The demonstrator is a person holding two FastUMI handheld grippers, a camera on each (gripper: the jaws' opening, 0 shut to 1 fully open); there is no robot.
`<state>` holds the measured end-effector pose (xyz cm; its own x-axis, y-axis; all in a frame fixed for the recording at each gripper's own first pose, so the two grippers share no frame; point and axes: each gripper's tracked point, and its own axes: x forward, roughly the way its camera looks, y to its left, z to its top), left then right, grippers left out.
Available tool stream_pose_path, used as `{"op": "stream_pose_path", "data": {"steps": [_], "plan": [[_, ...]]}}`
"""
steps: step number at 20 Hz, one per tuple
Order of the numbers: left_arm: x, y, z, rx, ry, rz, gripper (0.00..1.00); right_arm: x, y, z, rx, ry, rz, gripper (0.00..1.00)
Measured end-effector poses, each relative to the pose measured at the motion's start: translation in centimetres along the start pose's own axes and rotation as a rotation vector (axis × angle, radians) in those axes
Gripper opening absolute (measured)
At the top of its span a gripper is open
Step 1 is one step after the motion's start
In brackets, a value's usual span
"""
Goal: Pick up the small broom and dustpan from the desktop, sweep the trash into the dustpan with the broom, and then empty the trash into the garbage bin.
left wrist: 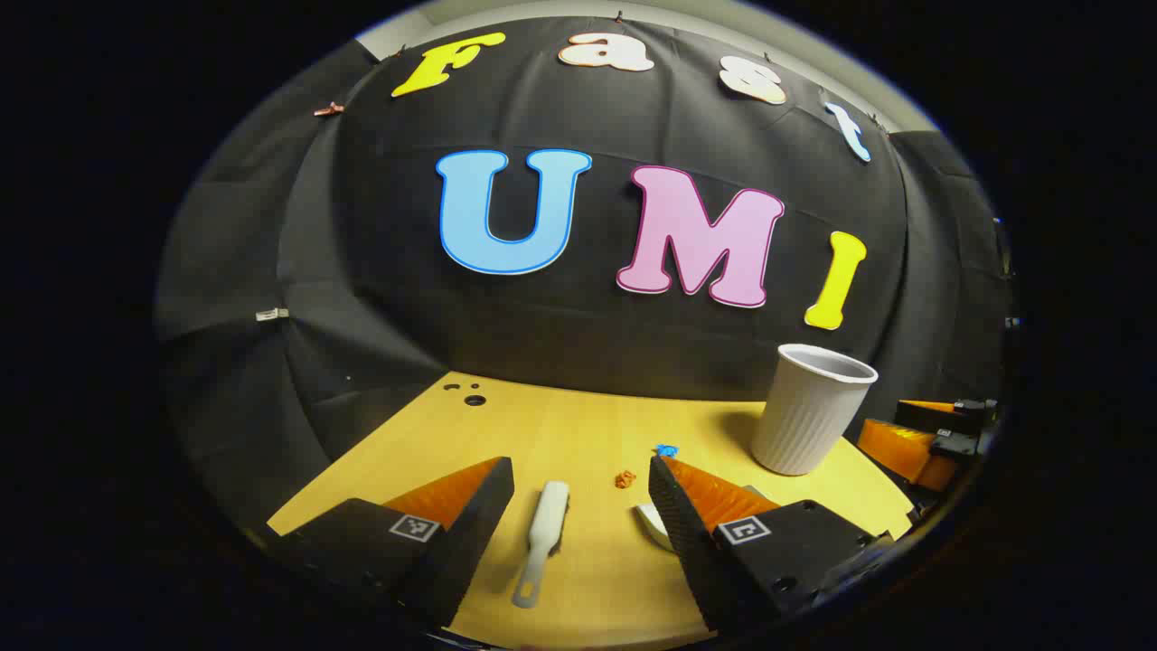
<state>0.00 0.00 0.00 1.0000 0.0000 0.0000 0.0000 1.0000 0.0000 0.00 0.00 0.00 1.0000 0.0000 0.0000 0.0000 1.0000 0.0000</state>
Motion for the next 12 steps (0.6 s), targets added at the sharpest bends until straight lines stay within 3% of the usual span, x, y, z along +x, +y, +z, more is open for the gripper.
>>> {"op": "stream_pose_path", "data": {"steps": [12], "plan": [[0.4,-0.1,-3.0,0.007,0.083,-0.052,0.96,0.3,-0.4,-2.5,0.007,0.063,-0.005,0.98]]}}
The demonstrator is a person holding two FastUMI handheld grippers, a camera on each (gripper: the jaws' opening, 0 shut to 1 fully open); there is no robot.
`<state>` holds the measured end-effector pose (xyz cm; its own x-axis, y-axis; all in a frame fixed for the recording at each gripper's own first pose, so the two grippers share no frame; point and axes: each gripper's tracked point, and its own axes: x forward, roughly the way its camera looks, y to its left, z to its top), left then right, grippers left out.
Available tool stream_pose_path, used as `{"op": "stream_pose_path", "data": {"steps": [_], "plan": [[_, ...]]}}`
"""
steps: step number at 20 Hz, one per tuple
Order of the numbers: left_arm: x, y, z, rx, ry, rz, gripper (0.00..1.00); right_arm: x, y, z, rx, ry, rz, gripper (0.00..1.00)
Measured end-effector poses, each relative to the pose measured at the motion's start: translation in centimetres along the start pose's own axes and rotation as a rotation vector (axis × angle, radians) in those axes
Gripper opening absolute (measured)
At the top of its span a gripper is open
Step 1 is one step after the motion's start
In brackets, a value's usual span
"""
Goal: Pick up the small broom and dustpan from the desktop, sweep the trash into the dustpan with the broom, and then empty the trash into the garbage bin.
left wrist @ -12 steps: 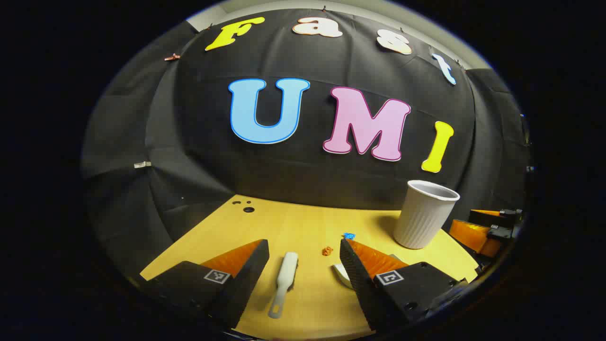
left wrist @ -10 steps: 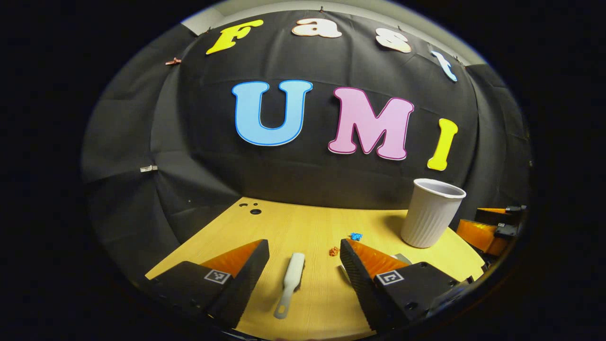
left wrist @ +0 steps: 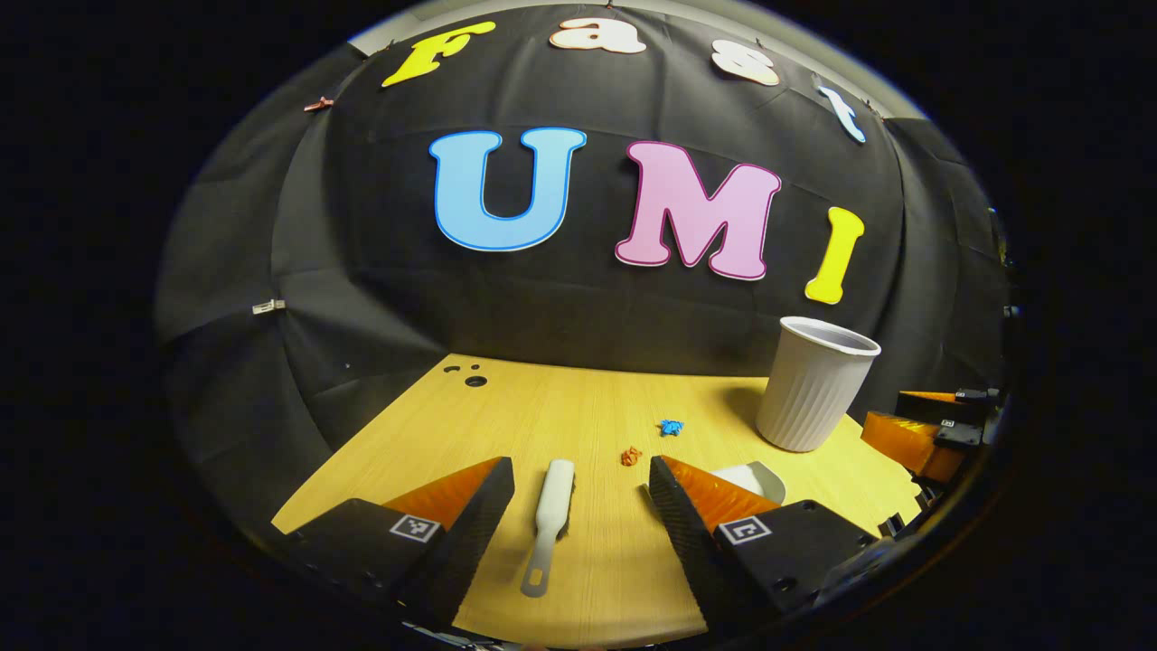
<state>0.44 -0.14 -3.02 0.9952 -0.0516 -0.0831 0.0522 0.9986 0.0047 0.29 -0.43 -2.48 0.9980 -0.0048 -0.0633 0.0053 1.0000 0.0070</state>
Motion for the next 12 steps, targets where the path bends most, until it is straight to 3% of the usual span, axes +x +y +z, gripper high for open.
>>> {"op": "stream_pose_path", "data": {"steps": [8,12], "plan": [[3.1,1.7,-5.2,-0.005,0.127,0.016,0.96,1.4,-0.2,-3.0,0.060,0.093,0.010,0.98],[5.1,2.3,-10.3,-0.025,0.268,0.007,0.96,2.3,-0.6,-4.4,0.088,0.146,0.005,0.98]]}}
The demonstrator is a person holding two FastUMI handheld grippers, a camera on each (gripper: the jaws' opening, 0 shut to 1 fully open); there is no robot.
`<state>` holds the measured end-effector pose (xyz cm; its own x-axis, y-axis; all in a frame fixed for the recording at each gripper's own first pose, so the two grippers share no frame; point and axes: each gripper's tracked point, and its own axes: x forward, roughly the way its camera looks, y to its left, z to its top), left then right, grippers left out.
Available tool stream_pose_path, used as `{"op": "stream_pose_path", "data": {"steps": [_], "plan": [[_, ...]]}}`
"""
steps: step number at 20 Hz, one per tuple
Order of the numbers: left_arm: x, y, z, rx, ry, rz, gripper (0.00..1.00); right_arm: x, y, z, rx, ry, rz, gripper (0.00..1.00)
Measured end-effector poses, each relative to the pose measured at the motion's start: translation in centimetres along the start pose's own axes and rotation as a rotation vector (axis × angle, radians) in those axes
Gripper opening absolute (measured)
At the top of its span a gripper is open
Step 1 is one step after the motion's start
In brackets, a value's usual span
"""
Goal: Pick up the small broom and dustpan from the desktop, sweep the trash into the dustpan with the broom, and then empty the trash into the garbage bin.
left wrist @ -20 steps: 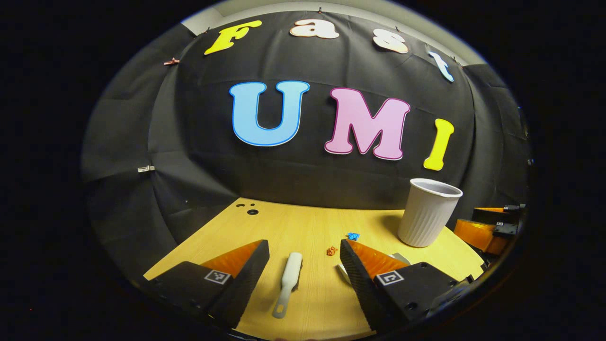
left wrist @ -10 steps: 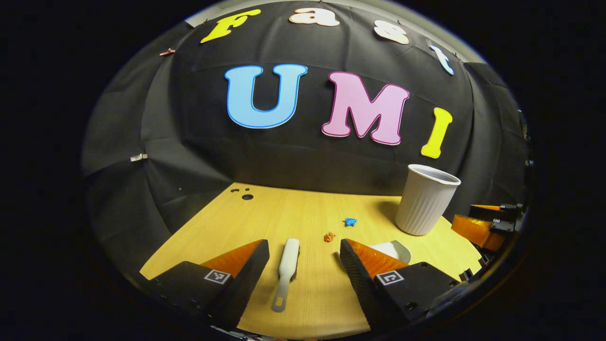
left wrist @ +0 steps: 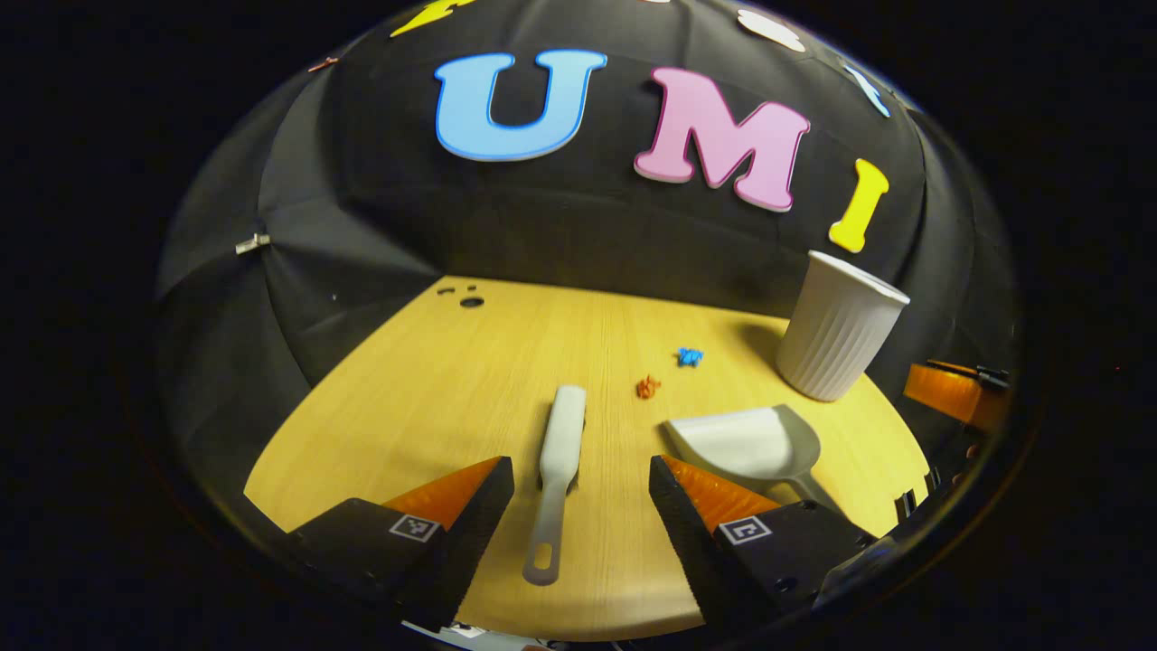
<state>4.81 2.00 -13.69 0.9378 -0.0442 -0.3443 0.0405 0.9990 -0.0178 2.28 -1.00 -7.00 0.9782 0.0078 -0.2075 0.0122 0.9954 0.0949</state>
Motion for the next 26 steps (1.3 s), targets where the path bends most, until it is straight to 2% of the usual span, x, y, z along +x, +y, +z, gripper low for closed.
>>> {"op": "stream_pose_path", "data": {"steps": [6,11,15,17,23,25,26], "plan": [[4.6,1.2,-4.4,0.032,0.192,0.021,0.96,1.7,-0.2,-1.1,-0.019,0.049,0.027,0.97],[7.5,1.7,-7.2,-0.021,0.368,0.042,0.94,3.1,0.0,-2.4,-0.079,0.094,0.059,0.97],[8.9,2.0,-7.9,0.003,0.437,0.061,0.94,3.7,0.1,-3.0,-0.098,0.127,0.087,0.97],[9.4,2.4,-7.7,0.047,0.441,0.070,0.92,4.1,0.3,-4.0,-0.121,0.159,0.101,0.97],[10.7,1.4,-7.4,0.125,0.440,0.043,0.68,4.8,0.7,-6.3,-0.129,0.243,0.143,0.98],[10.7,1.0,-7.4,0.142,0.430,0.025,0.57,4.7,0.3,-7.3,-0.143,0.277,0.138,0.98],[10.9,1.0,-7.5,0.143,0.422,0.027,0.47,4.6,0.4,-7.6,-0.141,0.292,0.142,0.98]]}}
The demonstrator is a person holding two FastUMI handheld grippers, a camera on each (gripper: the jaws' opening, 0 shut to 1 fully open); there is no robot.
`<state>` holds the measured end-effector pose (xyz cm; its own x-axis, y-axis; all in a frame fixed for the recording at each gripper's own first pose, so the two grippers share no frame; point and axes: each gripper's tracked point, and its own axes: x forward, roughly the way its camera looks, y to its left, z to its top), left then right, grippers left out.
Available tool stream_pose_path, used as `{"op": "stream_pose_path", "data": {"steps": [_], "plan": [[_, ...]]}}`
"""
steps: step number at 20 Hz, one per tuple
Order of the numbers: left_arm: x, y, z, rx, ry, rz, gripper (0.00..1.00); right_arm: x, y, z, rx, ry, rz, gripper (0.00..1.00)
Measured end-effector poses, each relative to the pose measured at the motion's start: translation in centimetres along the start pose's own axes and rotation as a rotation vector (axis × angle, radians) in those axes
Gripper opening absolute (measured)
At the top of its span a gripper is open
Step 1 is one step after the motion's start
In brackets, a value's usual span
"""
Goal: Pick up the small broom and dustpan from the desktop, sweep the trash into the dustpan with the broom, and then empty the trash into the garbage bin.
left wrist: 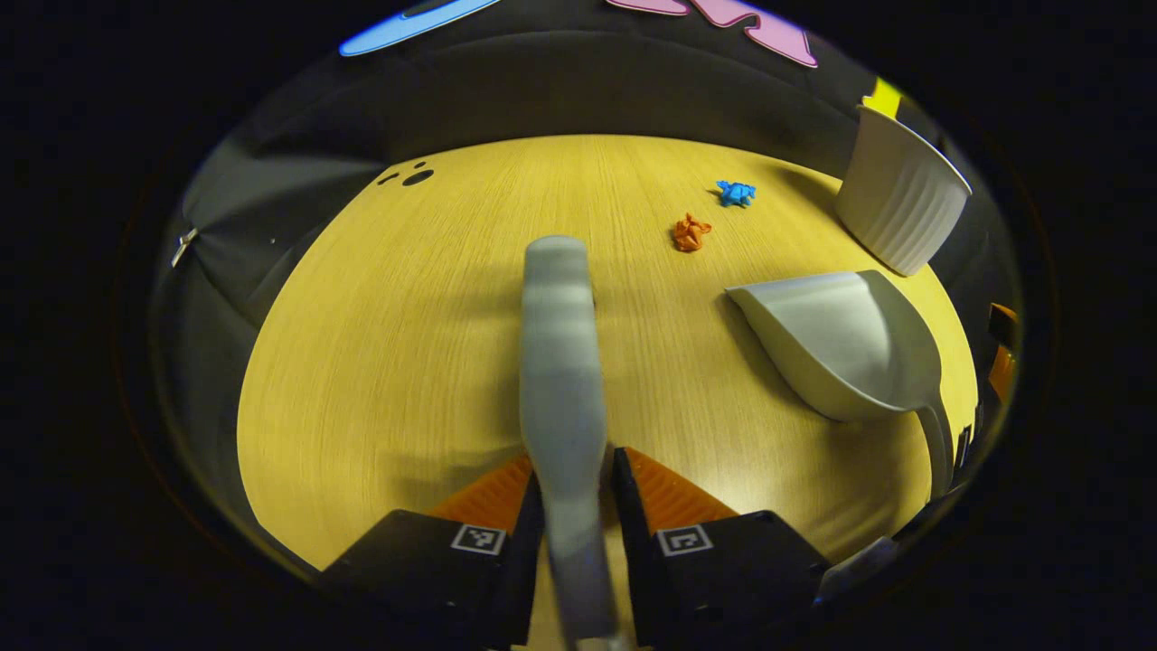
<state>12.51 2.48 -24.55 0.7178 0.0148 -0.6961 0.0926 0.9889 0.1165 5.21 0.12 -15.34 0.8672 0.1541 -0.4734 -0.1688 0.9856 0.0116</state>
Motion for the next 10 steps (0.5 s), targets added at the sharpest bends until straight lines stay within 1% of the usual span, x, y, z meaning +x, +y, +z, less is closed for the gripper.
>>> {"op": "stream_pose_path", "data": {"steps": [2,3,5,9,10], "plan": [[-0.3,-0.1,0.4,-0.017,-0.029,-0.007,0.34,0.2,0.2,-0.7,-0.001,0.028,0.008,0.98],[-0.2,-0.2,0.3,0.001,-0.037,-0.017,0.32,0.3,0.2,-1.3,-0.003,0.049,0.014,0.98],[-0.2,-0.1,0.2,0.032,-0.042,-0.033,0.31,0.4,0.3,-2.5,0.002,0.090,0.026,0.98],[-0.3,0.1,0.7,-0.005,-0.068,-0.020,0.27,0.4,0.2,-4.0,0.050,0.134,0.026,0.98],[-0.4,0.1,0.7,-0.020,-0.073,-0.023,0.28,0.5,0.2,-4.1,0.061,0.139,0.027,0.97]]}}
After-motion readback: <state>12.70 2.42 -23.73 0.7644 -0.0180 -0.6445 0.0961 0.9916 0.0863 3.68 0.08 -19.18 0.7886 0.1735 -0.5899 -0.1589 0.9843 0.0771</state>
